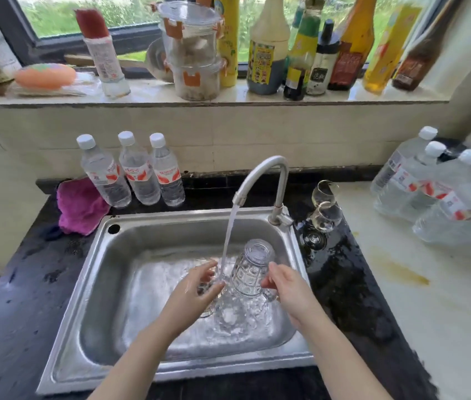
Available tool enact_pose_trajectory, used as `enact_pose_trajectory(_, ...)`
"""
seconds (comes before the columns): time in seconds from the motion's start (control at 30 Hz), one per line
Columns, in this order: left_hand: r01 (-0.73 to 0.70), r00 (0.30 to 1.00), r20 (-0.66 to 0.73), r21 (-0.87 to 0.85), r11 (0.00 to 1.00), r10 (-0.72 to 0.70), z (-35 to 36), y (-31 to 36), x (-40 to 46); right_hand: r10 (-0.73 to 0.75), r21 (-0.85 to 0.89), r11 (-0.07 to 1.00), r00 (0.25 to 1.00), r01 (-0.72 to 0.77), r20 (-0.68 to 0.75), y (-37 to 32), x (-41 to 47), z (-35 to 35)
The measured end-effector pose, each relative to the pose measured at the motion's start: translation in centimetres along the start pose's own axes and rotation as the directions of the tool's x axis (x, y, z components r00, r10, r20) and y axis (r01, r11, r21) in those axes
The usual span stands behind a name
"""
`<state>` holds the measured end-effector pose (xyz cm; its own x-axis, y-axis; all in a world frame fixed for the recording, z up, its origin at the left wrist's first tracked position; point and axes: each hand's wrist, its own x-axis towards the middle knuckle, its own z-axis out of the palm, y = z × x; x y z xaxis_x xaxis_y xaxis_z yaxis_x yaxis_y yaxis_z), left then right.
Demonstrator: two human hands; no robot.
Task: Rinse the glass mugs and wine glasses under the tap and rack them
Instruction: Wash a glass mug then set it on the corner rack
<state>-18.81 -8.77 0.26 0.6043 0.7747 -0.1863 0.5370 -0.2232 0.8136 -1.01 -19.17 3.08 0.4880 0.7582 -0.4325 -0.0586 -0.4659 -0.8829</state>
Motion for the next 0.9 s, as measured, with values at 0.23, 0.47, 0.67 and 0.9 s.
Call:
enact_pose_trajectory(0.23,-0.179,0.959,0.217,-0.023,0.984,0.18,0.8,0.2,-1.4,0.065,0.11,0.994,0.91,-0.021,-0.41,3.3,-6.3,1.2)
enact_pose_trajectory(0.47,-0.347,0.766,0.547,-0.088,0.934,0.337,6.9,4.2,-5.9,0.283,0.37,0.929,0.669,-0.012,-0.688,8.3,-18.7,0.4)
enact_pose_trajectory(0.67,-0.527,0.441,0.789,-0.158,0.835,0.427,15.6,8.4,-14.7,0.449,0.501,0.86,0.323,0.098,-0.833,15.2,-32.5,-0.5)
enact_pose_trajectory(0.9,-0.599,0.074,0.915,-0.277,0.752,0.396,26.0,12.4,-31.5,0.613,0.597,0.774,-0.015,0.211,-0.79,23.6,-50.8,0.4)
